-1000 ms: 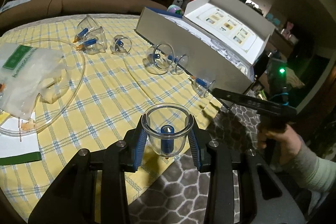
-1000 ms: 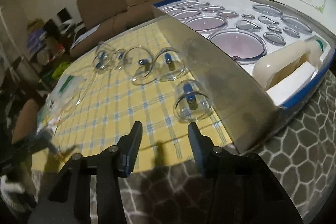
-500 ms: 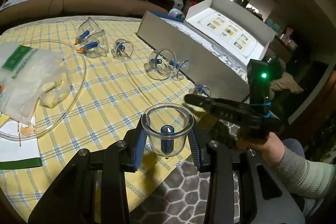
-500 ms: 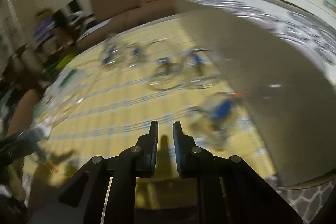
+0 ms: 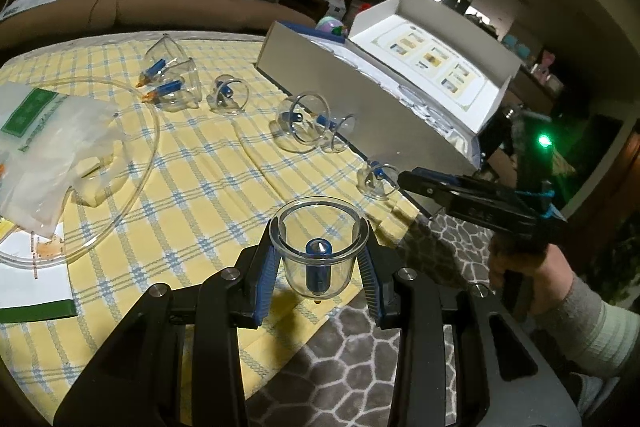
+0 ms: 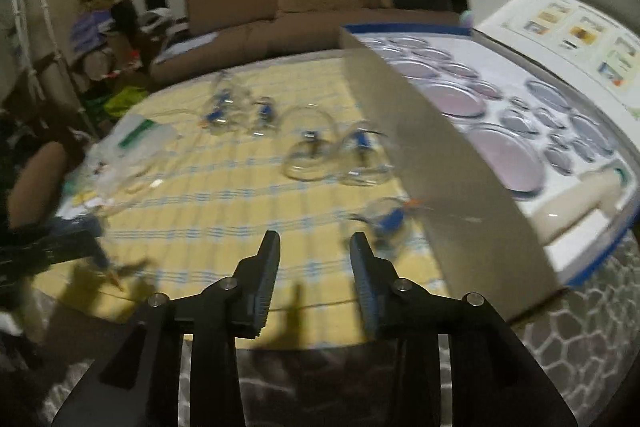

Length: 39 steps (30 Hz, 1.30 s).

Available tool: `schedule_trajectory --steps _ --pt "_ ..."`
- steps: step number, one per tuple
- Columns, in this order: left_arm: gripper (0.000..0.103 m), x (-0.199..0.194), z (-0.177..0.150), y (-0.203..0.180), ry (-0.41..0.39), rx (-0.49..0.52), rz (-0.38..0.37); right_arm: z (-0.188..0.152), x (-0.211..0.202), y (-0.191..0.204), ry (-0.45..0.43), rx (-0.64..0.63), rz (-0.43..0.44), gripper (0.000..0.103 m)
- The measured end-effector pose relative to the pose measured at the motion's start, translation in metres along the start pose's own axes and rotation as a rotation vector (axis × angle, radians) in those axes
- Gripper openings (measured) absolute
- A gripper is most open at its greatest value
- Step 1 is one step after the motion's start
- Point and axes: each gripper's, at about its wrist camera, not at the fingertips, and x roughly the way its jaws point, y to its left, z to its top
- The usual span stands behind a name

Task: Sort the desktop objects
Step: 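Grasp the blue-valve cup beside the case wall with the right tool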

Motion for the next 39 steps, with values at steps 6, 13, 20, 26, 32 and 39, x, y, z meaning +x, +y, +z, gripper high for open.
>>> schedule_trajectory --steps 6,13,20,26,32,39 --pt "0.035 -0.002 -0.001 -0.001 -0.004 0.003 0.002 -0.003 0.021 -0.018 0.020 0.209 -0.038 0.082" --pt "0.035 -0.003 0.002 0.000 -0.010 0.006 0.006 0.008 0.050 -0.003 -0.023 0.283 -0.167 0.088" --pt "0.035 -0.007 0.005 0.003 -0.025 -0.004 -0.002 0.001 0.054 -0.001 -0.047 0.203 -0.203 0.032" --pt "0.035 -0.004 0.003 -0.001 -0.017 0.003 -0.005 -0.002 0.044 -0.010 -0.023 0.194 -0.144 0.021" --pt "0.035 -0.003 0.001 0.000 -0.013 0.002 -0.002 -0.002 0.032 -0.003 -0.072 0.188 -0.177 0.074" --pt "0.035 -0.004 0.003 0.004 -0.019 -0.008 -0.007 0.019 0.064 0.009 -0.024 0.190 -0.260 0.090"
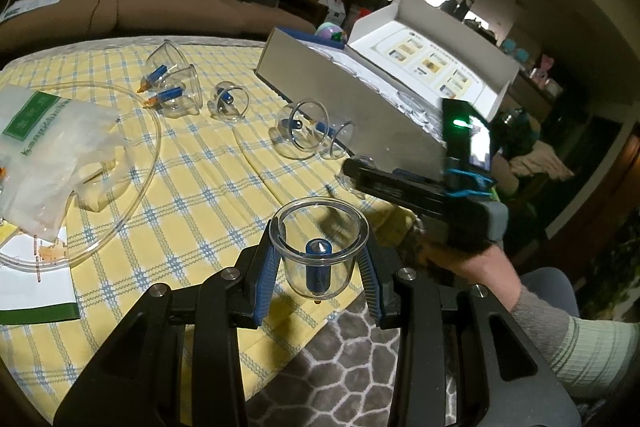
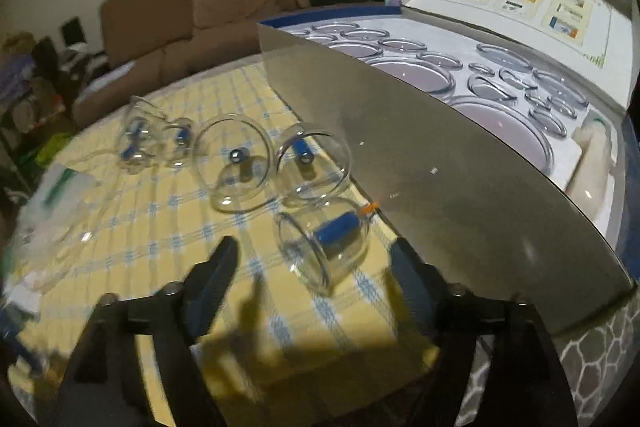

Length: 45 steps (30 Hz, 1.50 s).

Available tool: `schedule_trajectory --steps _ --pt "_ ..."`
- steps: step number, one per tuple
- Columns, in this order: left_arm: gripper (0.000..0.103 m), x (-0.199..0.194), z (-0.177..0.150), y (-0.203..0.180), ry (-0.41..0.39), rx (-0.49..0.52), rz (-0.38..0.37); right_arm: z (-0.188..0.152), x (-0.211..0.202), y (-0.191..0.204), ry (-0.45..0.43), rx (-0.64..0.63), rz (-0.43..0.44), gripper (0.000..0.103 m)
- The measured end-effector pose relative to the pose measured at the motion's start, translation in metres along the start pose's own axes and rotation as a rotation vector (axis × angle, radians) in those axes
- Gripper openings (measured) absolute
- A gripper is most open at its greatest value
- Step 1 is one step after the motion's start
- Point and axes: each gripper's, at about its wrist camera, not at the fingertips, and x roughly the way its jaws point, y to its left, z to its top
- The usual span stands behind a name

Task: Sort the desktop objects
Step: 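Grasp the blue-valve cup beside the case wall with the right tool, then carry the left tool's cup over the case while the right tool carries its cup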

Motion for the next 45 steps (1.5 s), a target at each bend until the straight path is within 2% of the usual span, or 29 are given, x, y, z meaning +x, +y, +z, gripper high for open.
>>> schedule_trajectory --steps 4,7,8,10,11,17,21,28,31,36,41,45 --pt "0.035 0.001 0.001 0.000 0.000 0.002 -0.002 0.005 0.020 0.007 0.009 0.103 -0.083 0.090" --pt "0.035 0.000 0.001 0.003 -0.001 -0.005 0.000 0.008 0.031 0.010 0.025 0.117 -0.142 0.089" --pt "0.035 0.000 0.001 0.003 -0.001 -0.008 -0.001 0.010 0.032 0.009 0.022 0.121 -0.134 0.084" --pt "0.035 0.000 0.002 0.005 -0.004 -0.016 -0.004 0.011 0.029 0.007 0.012 0.117 -0.116 0.065" --pt "0.034 -0.001 0.002 0.006 -0.006 -0.019 -0.006 0.010 0.028 0.006 0.016 0.110 -0.100 0.061" --pt "0.035 -0.002 0.003 0.003 -0.012 -0.018 -0.017 0.002 0.013 -0.006 0.033 0.090 0.041 0.061" --pt "0.035 -0.002 0.001 0.003 -0.006 -0.026 -0.035 -0.002 -0.013 -0.010 0.047 0.028 0.164 0.061" --pt "0.035 0.001 0.015 -0.008 -0.002 -0.033 -0.062 0.022 -0.063 -0.039 0.081 -0.025 0.372 0.061" --pt "0.034 0.007 0.039 -0.023 -0.005 -0.002 -0.067 0.050 -0.078 -0.066 0.092 -0.016 0.434 0.061" --pt "0.035 0.037 0.099 -0.059 -0.008 0.069 -0.099 0.124 -0.078 -0.126 0.115 0.023 0.472 0.061" --pt "0.035 0.097 0.171 -0.092 0.002 0.109 -0.134 0.206 -0.029 -0.171 0.216 0.039 0.448 0.061" --pt "0.035 0.160 0.223 -0.110 0.020 0.129 -0.153 0.244 0.030 -0.187 0.336 0.026 0.414 0.061"
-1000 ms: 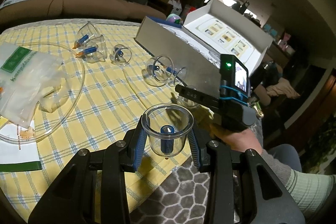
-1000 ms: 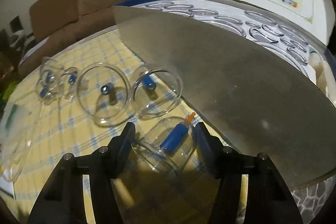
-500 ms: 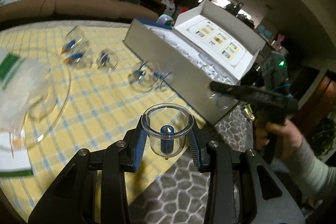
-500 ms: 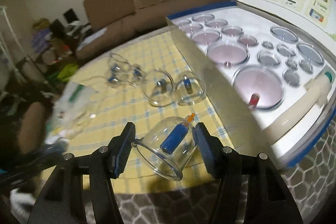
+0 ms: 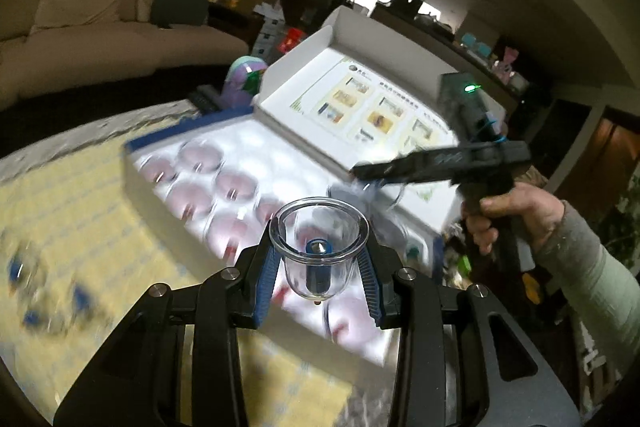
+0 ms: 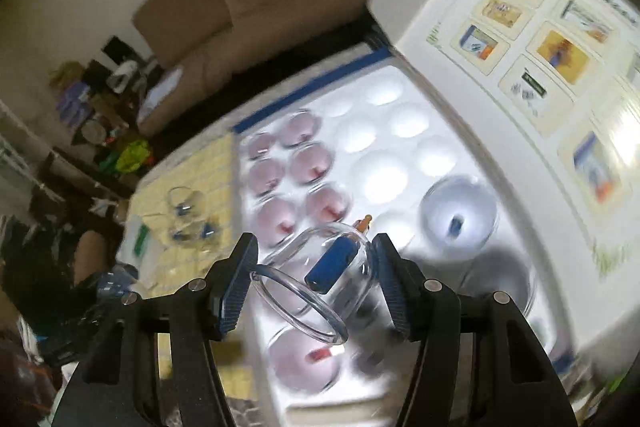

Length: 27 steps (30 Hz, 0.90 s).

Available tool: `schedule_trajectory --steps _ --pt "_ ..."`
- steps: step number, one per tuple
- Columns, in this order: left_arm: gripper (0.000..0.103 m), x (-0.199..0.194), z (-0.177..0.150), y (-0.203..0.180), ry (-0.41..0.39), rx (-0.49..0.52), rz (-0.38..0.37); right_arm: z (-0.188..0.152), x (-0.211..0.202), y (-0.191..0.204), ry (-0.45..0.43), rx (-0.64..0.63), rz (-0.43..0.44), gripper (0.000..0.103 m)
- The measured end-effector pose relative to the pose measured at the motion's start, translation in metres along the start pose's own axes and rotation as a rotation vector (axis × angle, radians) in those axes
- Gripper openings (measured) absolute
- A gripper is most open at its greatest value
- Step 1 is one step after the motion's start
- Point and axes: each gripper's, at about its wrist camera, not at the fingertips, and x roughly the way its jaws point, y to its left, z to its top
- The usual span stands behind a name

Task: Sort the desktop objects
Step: 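Carry the left tool's cup over the case while the right tool carries its cup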

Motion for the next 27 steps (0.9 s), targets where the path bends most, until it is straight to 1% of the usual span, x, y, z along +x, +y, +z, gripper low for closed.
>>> schedule_trajectory --steps 4,7,9,12,13,16,19,23,27 --pt "0.035 0.059 0.035 0.008 0.027 0.031 0.028 0.031 0.028 -0.023 0.048 0.005 -0.049 0.061" --pt "0.035 0.098 0.051 0.012 0.059 0.062 0.050 0.048 0.041 -0.035 0.073 -0.013 -0.076 0.061" --pt "0.035 0.117 0.055 0.013 0.074 0.081 0.059 0.057 0.049 -0.041 0.097 -0.033 -0.098 0.061" --pt "0.035 0.140 0.065 0.017 0.089 0.103 0.094 0.064 0.059 -0.048 0.130 -0.059 -0.127 0.061" --pt "0.035 0.148 0.069 0.021 0.092 0.111 0.118 0.065 0.062 -0.049 0.142 -0.073 -0.136 0.061" --pt "0.035 0.165 0.079 0.029 0.099 0.127 0.166 0.063 0.068 -0.048 0.163 -0.129 -0.167 0.061" --pt "0.035 0.176 0.087 0.034 0.096 0.116 0.178 0.063 0.075 -0.048 0.177 -0.163 -0.175 0.061" --pt "0.035 0.182 0.091 0.036 0.092 0.117 0.184 0.066 0.076 -0.054 0.172 -0.165 -0.170 0.061" --pt "0.035 0.180 0.087 0.034 0.095 0.121 0.164 0.069 0.075 -0.062 0.169 -0.148 -0.147 0.061"
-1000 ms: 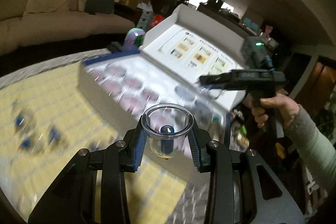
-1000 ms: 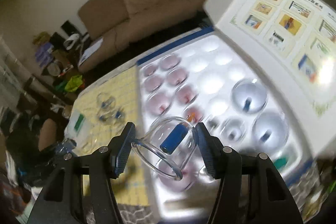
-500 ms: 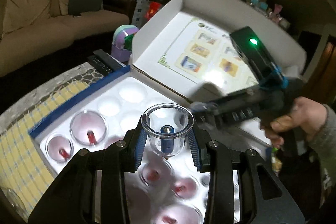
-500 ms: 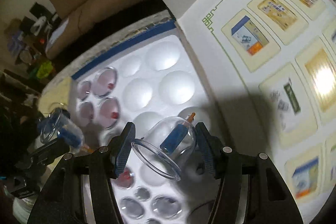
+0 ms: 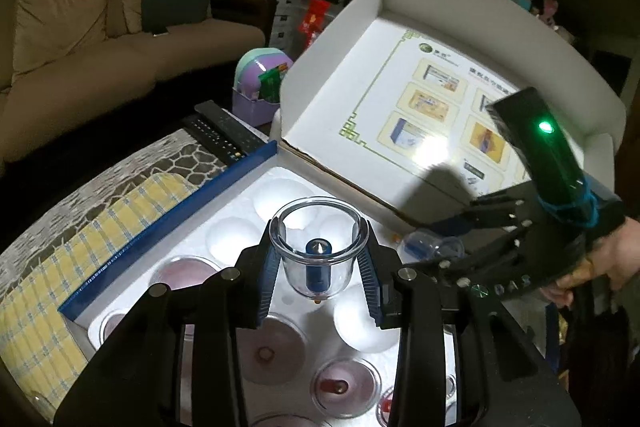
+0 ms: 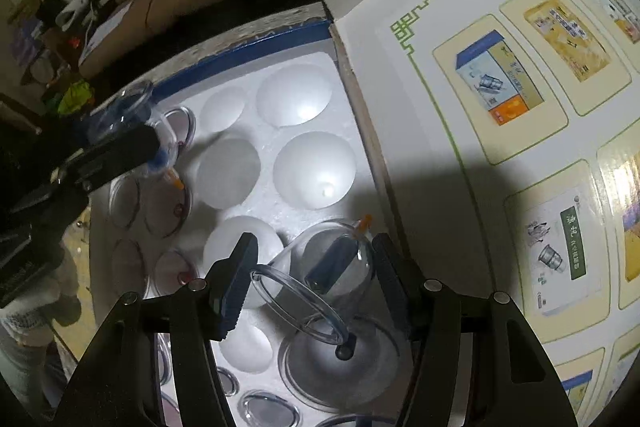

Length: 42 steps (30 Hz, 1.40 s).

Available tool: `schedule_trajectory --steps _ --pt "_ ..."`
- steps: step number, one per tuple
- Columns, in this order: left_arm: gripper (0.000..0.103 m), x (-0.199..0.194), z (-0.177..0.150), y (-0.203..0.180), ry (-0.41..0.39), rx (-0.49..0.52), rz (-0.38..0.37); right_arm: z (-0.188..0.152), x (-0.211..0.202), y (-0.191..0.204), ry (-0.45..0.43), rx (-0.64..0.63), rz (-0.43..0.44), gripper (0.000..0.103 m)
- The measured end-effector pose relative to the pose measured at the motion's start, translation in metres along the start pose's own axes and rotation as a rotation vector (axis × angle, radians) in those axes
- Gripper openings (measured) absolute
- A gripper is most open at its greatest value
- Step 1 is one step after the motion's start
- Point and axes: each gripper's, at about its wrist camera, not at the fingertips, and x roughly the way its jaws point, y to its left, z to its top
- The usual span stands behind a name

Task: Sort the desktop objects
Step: 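Carry the left tool's cup over the case while the right tool carries its cup, then lower the left tool's cup into a foam slot while the right tool lowers its cup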

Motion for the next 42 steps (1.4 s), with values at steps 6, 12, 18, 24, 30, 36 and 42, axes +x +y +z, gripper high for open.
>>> schedule_trajectory --steps 6,12,18,24,30,36,42 --pt "0.035 -0.011 -0.007 -0.007 -0.008 -0.001 -0.032 0.004 0.003 0.003 0.030 -0.018 -0.018 0.061" --pt "0.035 -0.026 -0.023 -0.023 -0.014 0.004 -0.105 0.005 -0.018 0.001 -0.061 0.017 -0.020 0.062" --pt "0.035 -0.035 -0.048 -0.041 0.003 0.006 -0.148 -0.014 -0.042 0.004 -0.139 -0.028 -0.020 0.035" --pt "0.035 -0.039 -0.058 -0.050 -0.021 -0.013 -0.146 -0.034 -0.036 0.021 -0.151 -0.097 -0.086 0.036" --pt "0.035 -0.025 -0.061 -0.063 -0.043 0.002 -0.077 -0.033 -0.018 0.026 -0.133 -0.115 -0.175 0.035" --pt "0.035 -0.015 -0.063 -0.081 0.021 0.094 -0.051 -0.033 -0.015 0.005 -0.141 -0.018 -0.074 0.012" --pt "0.035 0.007 -0.069 -0.104 0.142 0.222 -0.006 -0.033 -0.017 -0.028 -0.137 0.181 0.153 0.010"
